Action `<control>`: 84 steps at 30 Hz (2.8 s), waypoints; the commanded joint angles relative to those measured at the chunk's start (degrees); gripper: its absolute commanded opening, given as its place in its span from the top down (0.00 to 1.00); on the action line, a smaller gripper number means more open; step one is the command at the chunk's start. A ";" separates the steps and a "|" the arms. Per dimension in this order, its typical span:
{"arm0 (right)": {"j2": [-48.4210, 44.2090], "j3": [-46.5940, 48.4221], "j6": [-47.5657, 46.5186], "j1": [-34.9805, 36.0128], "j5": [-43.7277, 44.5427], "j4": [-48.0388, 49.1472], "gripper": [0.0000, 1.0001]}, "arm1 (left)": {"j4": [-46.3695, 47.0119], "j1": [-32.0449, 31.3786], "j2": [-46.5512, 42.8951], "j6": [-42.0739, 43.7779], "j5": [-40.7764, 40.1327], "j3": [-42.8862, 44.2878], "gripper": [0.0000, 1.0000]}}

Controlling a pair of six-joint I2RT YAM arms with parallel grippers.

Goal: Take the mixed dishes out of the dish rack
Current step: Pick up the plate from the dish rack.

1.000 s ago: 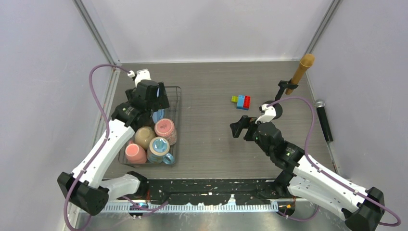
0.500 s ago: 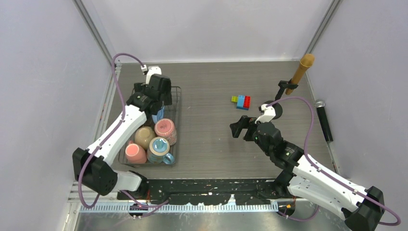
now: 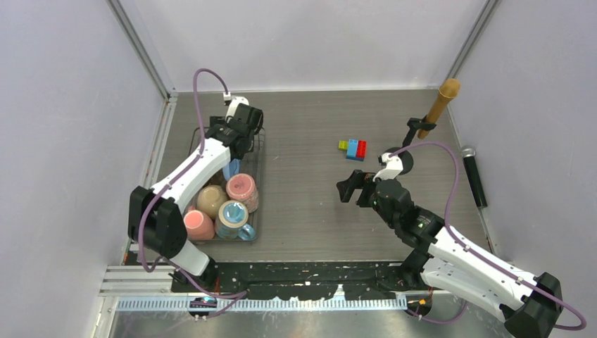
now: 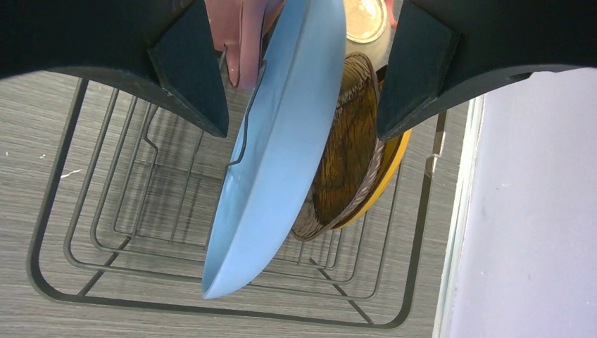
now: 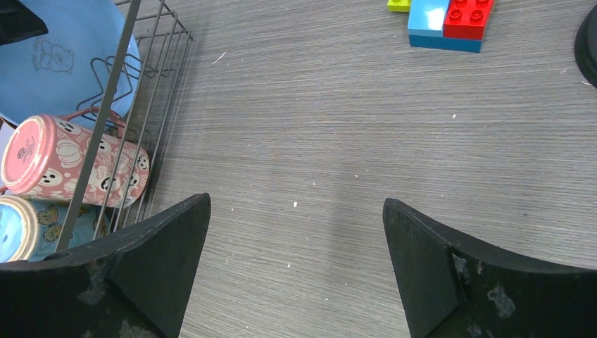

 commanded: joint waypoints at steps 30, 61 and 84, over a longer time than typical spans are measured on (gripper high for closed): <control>-2.23 0.37 0.16 0.04 0.71 -1.78 0.00 | -1.83 -0.21 7.47 1.28 -5.47 4.56 0.66; -2.62 -0.09 -1.07 0.05 2.02 -2.45 0.00 | 3.62 -0.73 -6.98 9.10 -1.10 4.72 1.00; -2.29 -0.19 -1.40 0.04 2.39 -1.78 0.00 | 6.56 -1.69 -16.60 9.17 -6.31 4.72 1.00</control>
